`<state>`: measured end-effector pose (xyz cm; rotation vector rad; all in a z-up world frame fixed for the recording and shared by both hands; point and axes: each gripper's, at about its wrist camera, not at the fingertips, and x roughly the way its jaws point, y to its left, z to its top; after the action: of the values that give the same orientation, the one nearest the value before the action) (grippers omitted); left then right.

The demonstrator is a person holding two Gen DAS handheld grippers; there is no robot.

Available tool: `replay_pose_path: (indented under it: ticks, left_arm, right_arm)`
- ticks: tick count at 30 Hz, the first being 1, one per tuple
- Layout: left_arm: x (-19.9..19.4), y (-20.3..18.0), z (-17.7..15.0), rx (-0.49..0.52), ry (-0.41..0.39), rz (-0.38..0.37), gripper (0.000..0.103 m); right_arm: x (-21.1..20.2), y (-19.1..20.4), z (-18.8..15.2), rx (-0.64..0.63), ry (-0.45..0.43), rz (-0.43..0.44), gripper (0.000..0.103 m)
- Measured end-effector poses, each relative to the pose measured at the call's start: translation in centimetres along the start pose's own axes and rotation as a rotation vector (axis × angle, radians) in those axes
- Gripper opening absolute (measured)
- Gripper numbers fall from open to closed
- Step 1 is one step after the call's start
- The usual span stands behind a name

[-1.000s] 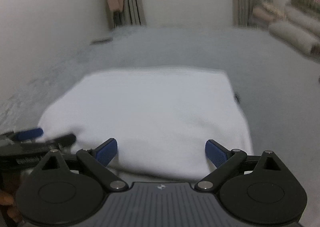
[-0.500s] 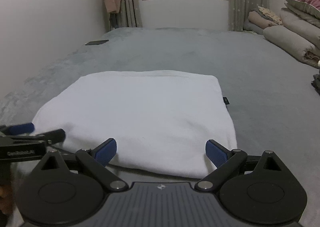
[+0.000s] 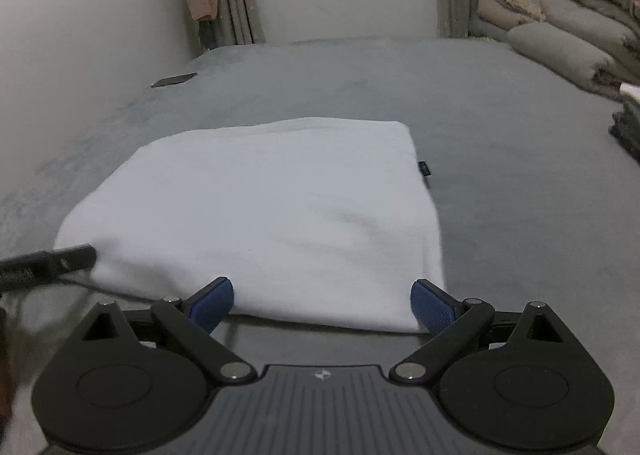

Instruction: Fold clothes

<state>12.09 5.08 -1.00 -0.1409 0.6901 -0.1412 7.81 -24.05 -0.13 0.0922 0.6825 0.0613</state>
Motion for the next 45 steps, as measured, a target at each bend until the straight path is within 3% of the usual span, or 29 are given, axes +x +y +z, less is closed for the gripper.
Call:
replay_pose_path:
  ticks: [4, 9, 11, 14, 16, 19, 23, 28, 32, 43, 45]
  left_arm:
    - [-0.5, 1.2, 0.4, -0.064, 0.018, -0.023, 0.103]
    - [-1.9, 3.4, 2.2, -0.144, -0.039, -0.027, 0.102]
    - [-2.0, 4.5, 2.4, -0.193, -0.033, -0.025, 0.096]
    - [-1.5, 6.0, 2.3, -0.274, 0.015, -0.053, 0.074]
    - [-0.9, 6.8, 2.2, -0.315, 0.04, -0.061, 0.064]
    - [0.0, 7.7, 2.2, -0.327, 0.049, -0.047, 0.051]
    - [0.8, 7.3, 2.0, -0.277, 0.043, -0.017, 0.038]
    - [0.6, 6.3, 1.2, -0.226, 0.044, -0.006, 0.021]
    - [0.2, 6.4, 1.2, -0.229, 0.055, -0.005, 0.016]
    - [-0.9, 7.0, 1.6, -0.296, 0.087, -0.023, 0.015]
    - [-0.9, 7.2, 1.5, -0.31, 0.095, -0.029, 0.019]
  right_arm:
    - [-1.1, -1.3, 0.3, 0.071, -0.028, 0.012, 0.095]
    - [-2.9, -3.0, 0.4, 0.179, -0.062, 0.003, 0.095]
    - [-3.3, -4.2, 0.3, 0.291, -0.065, 0.058, 0.095]
    - [-3.7, -6.2, 0.0, 0.465, -0.069, 0.129, 0.095]
    - [-3.5, -6.8, -0.1, 0.525, -0.07, 0.122, 0.095]
    - [-3.3, -7.2, -0.4, 0.549, -0.048, 0.075, 0.084]
    - [-3.2, -8.2, -1.0, 0.589, -0.044, 0.085, 0.069]
    - [-2.1, -7.7, -1.5, 0.578, -0.035, 0.081, 0.06]
    - [-1.7, -6.9, -1.3, 0.559, -0.035, 0.1, 0.057]
    - [-1.7, -8.7, -1.9, 0.812, -0.033, 0.215, 0.059]
    - [-1.2, -8.5, -2.1, 0.843, -0.027, 0.243, 0.059]
